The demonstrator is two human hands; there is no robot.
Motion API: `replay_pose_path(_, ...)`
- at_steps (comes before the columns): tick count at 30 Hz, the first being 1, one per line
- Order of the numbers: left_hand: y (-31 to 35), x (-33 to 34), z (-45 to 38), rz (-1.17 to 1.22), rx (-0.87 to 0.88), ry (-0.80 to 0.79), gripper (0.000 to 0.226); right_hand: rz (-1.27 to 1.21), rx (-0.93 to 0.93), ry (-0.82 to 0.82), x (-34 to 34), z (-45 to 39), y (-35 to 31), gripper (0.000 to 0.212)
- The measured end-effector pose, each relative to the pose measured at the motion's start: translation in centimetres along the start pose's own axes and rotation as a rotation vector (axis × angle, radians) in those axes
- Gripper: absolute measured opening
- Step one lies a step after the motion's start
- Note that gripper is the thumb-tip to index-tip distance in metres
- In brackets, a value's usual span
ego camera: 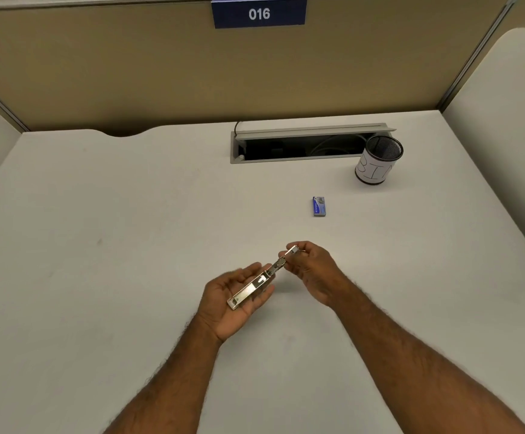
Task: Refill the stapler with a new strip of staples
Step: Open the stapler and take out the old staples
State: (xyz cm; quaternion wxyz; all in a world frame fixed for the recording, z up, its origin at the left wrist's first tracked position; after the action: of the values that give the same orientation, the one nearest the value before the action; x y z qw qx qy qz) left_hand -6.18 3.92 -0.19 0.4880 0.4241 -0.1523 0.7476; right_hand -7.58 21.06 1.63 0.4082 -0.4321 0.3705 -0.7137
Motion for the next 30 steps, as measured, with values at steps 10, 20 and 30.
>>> replay_pose_path(10, -1.2, 1.5, -0.4, -0.495, -0.033, 0.152, 0.038, 0.595, -0.175, -0.135, 2.9, 0.7, -1.1, 0.02)
replay_pose_path(20, -1.8, 0.7, -0.3, -0.356, 0.06, 0.221, 0.029, 0.724, -0.443, -0.009, 3.9, 2.7, -0.5, 0.009)
replay_pose_path(30, -2.9, -0.2, -0.4, -0.382, 0.12, 0.359, 0.037, 0.955, -0.443, -0.08, 4.5, 3.2, -0.2, 0.004)
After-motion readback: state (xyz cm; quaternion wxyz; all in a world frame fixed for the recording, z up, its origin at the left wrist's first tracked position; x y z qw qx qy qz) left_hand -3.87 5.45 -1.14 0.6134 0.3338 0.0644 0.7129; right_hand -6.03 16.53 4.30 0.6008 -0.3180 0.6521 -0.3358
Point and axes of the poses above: each hand's wrist, its own z-axis away from the middle knuckle, its own x-axis out of the palm, y = z × x, the point moved 5 cm from there along -z, towards the middle knuckle, and after that the axes turned 10 degrees about -x, right-handed, at the moved point
